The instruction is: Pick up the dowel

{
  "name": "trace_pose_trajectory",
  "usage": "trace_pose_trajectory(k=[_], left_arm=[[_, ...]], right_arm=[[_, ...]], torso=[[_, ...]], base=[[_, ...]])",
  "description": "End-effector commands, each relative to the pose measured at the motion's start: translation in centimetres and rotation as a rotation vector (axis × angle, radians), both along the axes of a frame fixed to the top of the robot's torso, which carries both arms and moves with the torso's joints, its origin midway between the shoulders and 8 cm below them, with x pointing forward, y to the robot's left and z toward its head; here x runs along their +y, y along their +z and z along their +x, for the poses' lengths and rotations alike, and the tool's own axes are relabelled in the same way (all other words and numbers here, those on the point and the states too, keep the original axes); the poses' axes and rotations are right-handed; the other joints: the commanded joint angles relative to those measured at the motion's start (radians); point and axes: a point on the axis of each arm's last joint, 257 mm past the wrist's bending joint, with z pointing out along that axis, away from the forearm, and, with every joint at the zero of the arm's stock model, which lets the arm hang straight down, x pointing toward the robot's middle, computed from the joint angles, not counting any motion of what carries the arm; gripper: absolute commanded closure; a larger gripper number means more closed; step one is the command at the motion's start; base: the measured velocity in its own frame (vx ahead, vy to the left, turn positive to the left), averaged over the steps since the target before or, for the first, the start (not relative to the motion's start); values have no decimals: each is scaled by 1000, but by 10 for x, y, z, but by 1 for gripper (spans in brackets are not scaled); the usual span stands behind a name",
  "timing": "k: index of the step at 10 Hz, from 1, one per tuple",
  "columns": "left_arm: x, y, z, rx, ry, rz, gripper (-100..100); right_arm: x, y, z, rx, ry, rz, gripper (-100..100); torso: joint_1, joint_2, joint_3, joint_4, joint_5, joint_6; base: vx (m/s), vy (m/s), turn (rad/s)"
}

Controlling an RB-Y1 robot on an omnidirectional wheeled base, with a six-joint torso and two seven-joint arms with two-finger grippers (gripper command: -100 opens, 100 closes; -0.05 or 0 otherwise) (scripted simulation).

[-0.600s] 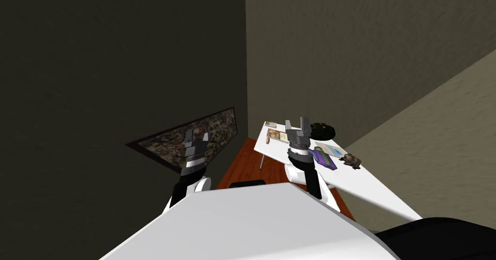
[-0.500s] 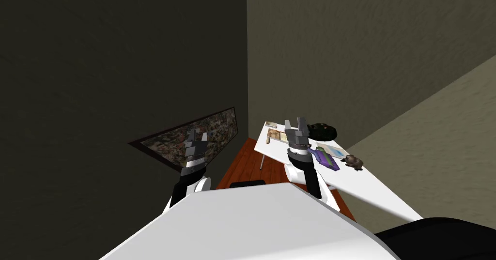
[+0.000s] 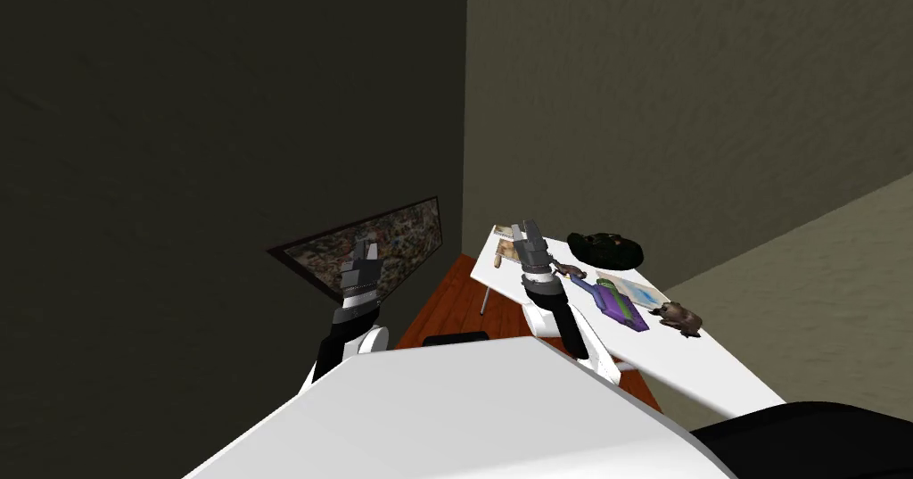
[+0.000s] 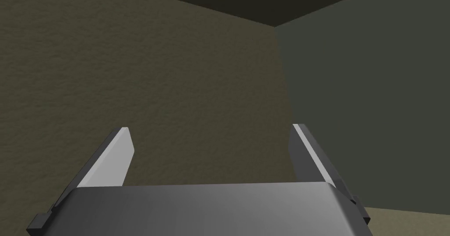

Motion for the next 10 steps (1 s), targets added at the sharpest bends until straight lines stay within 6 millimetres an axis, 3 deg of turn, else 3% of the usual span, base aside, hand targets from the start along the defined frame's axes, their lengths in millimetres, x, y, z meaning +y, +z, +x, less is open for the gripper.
trace_pose_trajectory(k=[1,5,7,10], left_arm=[[0,0,0,0,0,0,0],[0,0,0,0,0,0,0],[0,0,0,0,0,0,0],[0,0,0,0,0,0,0]], right_arm=[[14,-10,11,36,4,-64,-100],[35,-30,23,87,22,-181,-100],[55,-55,33,140,33,-282,-100],[66,-72,37,166,40,-378,-100]], torso=[[0,0,0,0,0,0],[0,0,0,0,0,0],[1,-1,0,0,0,0],[1,-1,0,0,0,0]], base=[[-13,-56,224],[-4,-40,129],[-5,-47,217],[-7,-38,123]])
